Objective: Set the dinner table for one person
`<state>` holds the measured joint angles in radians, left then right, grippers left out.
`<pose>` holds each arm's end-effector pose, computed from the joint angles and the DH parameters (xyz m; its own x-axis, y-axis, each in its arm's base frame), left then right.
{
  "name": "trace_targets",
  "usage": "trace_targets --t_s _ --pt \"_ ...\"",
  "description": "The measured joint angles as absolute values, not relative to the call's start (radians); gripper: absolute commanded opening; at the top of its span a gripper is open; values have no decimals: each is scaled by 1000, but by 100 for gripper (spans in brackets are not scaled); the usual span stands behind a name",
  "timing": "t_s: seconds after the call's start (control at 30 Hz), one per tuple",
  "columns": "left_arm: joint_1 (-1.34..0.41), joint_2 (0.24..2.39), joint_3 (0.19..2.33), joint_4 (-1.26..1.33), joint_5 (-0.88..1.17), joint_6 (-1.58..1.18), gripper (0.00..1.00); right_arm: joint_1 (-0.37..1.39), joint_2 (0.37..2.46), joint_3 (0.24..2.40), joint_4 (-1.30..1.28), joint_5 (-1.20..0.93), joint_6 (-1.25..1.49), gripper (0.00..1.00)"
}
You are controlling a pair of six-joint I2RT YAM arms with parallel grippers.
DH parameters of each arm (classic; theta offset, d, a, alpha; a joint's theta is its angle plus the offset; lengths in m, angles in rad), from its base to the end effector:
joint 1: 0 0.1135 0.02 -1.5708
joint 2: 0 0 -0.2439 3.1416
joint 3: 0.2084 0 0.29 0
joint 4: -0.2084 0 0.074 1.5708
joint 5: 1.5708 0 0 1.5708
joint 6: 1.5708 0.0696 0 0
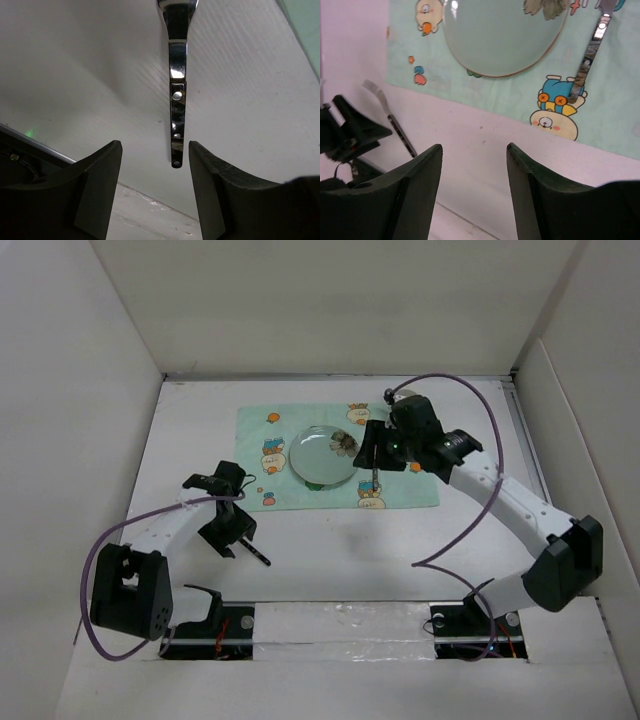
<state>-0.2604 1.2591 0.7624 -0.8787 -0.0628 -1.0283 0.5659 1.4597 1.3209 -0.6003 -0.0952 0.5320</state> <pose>0.2437 -0.0604 0.1225 -0.6994 -0.6982 -0.1530 -0.6852 0.7158 -0.1345 0.3241 0.2137 0.2795 -0.7909 0.0959 -0.6045 -0.2226 0.8749 0.4301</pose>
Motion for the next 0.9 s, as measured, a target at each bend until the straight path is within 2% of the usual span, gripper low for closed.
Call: trace_targets --t_s 0.2,0.5,0.53,0.57,0.6,0.9 --pt "-260 1298 760 -821 -88 -1067 48 572 1359 1267 -569 -117 544 59" --pt "-260 1411 727 -740 -64 -1105 37 569 1331 1251 -552 -151 547 59" --pt "-260 1411 727 -734 -60 -1109 31 567 1328 1246 -550 -157 547 59" --pt "-260 1411 726 -725 -58 -1115 21 564 1326 1243 -550 -163 546 59" --pt "-260 1411 725 -714 -57 -1122 0 562 1324 1242 -550 -169 547 59" --pt "-260 1341 719 -725 -61 -1103 0 525 1302 1231 -545 -200 546 59"
